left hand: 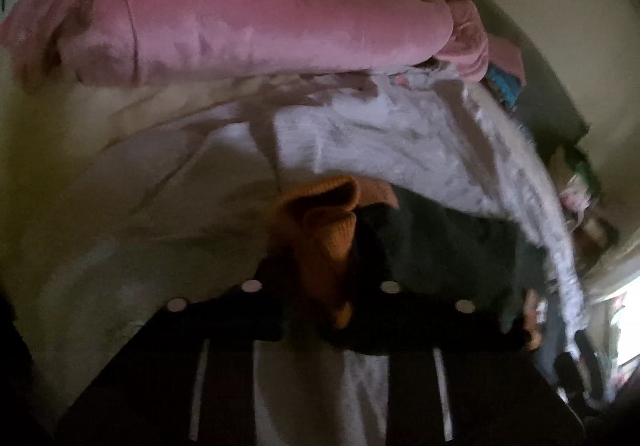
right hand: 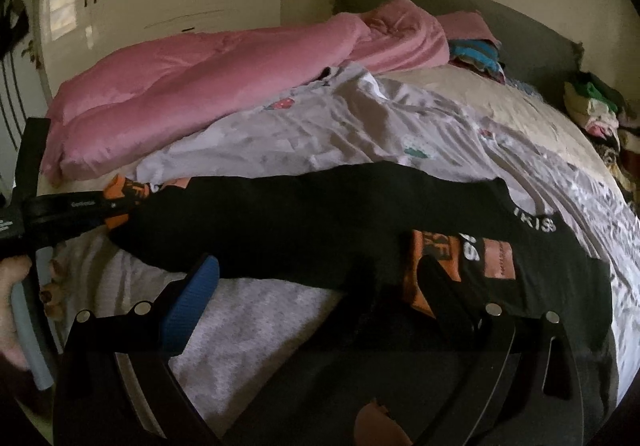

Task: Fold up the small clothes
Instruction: 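Grasp the orange cuff with the left gripper and lift it, then carry the cuff with the left gripper across the shirt body and release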

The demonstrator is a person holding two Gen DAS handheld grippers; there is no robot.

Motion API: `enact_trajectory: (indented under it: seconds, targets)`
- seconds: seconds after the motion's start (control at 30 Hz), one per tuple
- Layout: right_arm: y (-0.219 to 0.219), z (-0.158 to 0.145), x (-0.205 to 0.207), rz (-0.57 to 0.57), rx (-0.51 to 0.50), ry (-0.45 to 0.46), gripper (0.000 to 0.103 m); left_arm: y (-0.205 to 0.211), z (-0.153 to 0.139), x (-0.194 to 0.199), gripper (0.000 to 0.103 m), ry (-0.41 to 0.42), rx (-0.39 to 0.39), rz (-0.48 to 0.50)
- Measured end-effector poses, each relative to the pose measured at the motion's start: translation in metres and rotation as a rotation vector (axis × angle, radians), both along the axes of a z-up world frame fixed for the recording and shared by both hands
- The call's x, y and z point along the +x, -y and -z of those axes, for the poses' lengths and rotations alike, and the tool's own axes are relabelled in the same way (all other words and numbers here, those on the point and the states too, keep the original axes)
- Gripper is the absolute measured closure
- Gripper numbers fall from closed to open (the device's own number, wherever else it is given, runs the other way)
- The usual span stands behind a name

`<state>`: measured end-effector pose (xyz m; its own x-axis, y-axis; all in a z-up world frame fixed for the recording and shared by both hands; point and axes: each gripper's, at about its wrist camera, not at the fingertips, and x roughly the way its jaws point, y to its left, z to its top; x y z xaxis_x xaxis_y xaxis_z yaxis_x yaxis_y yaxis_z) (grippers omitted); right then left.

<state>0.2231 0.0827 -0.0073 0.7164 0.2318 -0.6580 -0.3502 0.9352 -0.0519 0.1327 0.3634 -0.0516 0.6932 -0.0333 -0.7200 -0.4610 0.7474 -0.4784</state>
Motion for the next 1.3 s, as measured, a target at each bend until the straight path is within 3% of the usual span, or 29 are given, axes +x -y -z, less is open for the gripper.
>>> enact_trajectory:
  seconds: [0.2, 0.53, 0.73, 1.0, 1.3]
  targets:
    - [0.042, -0.011, -0.007, 0.066, 0.062, 0.011, 0.005, 0.005, -0.035, -0.01, 0.094, 0.12, -0.012, 0.001]
    - [0.135, -0.038, -0.024, 0.223, 0.19, 0.062, 0.005, 0.062, -0.134, 0.009, 0.095, 0.222, 0.131, 0.086]
    - [0.189, -0.047, -0.038, 0.313, 0.261, 0.09, 0.005, 0.109, -0.175, 0.028, 0.095, 0.252, 0.201, 0.143]
    - [0.243, -0.049, -0.053, 0.402, 0.306, 0.112, 0.005, 0.165, -0.182, 0.042, 0.095, 0.275, 0.204, 0.235]
    - [0.283, -0.038, -0.063, 0.478, 0.325, 0.105, 0.005, 0.22, -0.159, 0.059, 0.095, 0.292, 0.143, 0.342]
